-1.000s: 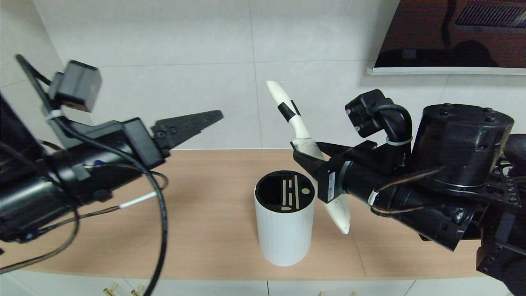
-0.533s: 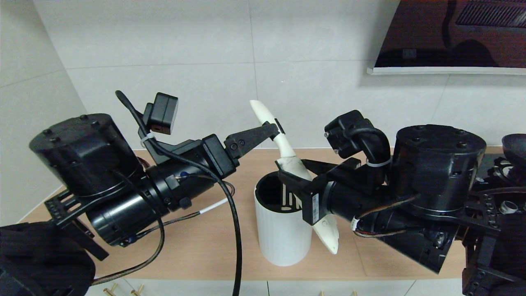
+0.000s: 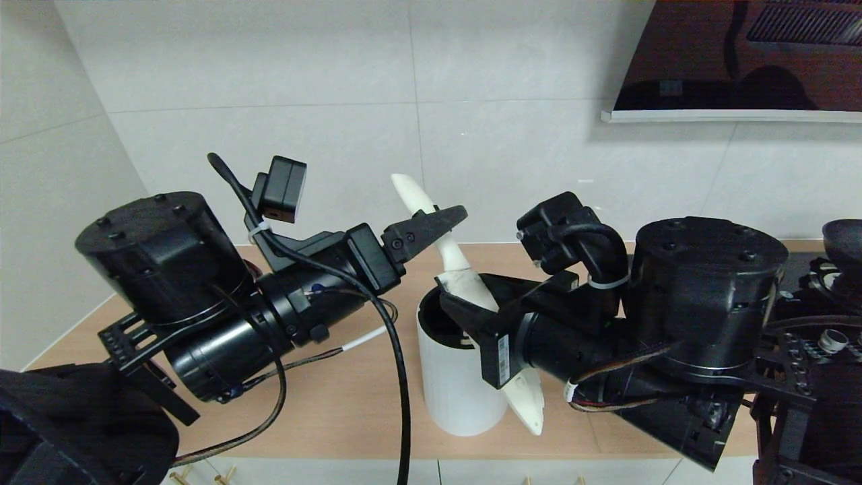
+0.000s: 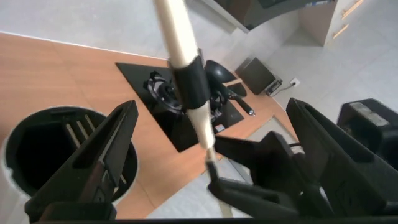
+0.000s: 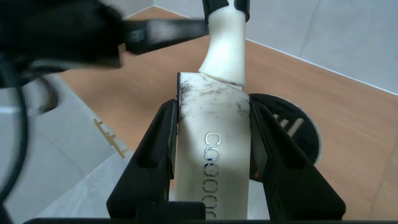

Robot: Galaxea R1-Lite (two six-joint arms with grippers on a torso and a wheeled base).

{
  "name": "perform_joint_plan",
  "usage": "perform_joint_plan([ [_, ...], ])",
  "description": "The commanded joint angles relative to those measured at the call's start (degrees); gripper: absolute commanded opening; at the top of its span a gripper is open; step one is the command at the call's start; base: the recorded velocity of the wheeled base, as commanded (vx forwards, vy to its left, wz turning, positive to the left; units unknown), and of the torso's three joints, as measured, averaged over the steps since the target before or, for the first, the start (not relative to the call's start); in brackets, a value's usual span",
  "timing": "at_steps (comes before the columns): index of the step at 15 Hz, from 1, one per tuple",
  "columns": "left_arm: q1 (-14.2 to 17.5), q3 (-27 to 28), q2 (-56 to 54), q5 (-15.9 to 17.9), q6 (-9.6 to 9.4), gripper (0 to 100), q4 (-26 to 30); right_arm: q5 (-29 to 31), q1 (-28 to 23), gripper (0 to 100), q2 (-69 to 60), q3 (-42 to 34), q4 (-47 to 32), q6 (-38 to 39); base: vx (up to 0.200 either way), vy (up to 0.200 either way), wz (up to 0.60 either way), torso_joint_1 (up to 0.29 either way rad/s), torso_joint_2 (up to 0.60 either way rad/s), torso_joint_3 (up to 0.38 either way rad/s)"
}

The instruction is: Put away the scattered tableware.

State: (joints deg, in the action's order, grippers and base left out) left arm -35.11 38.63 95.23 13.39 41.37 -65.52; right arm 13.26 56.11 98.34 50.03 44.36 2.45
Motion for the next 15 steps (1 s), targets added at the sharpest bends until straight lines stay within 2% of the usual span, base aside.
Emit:
perform_joint_plan([
  [1,-0.05,-0.05,0.83,0.06,-0.07,100,-0.66,0.01,0.22,0,0.36,-0.02,0.02,0.01,0.000,0.000,0.00,0.000,0.00,0.000],
  [6,-0.40,0.39,2.94,0.06,-0.07,100,-3.38,-0.08,0.31,0,0.18,0.07,0.64,1.07,0.000,0.000,0.00,0.000,0.00,0.000],
  [11,-0.40,0.74,3.03,0.06,-0.15,100,-3.65,-0.17,0.93,0,0.27,-0.28,0.64,1.07,0.000,0.000,0.00,0.000,0.00,0.000],
  [12,-0.31,0.83,3.03,0.15,-0.15,0,-3.65,-0.17,1.19,0,0.45,-0.37,0.64,1.07,0.000,0.000,0.00,0.000,0.00,0.000],
  [15,-0.31,0.83,3.29,0.15,-0.15,0,-3.65,-0.17,1.19,0,0.71,-0.28,0.64,1.07,0.000,0.000,0.00,0.000,0.00,0.000],
])
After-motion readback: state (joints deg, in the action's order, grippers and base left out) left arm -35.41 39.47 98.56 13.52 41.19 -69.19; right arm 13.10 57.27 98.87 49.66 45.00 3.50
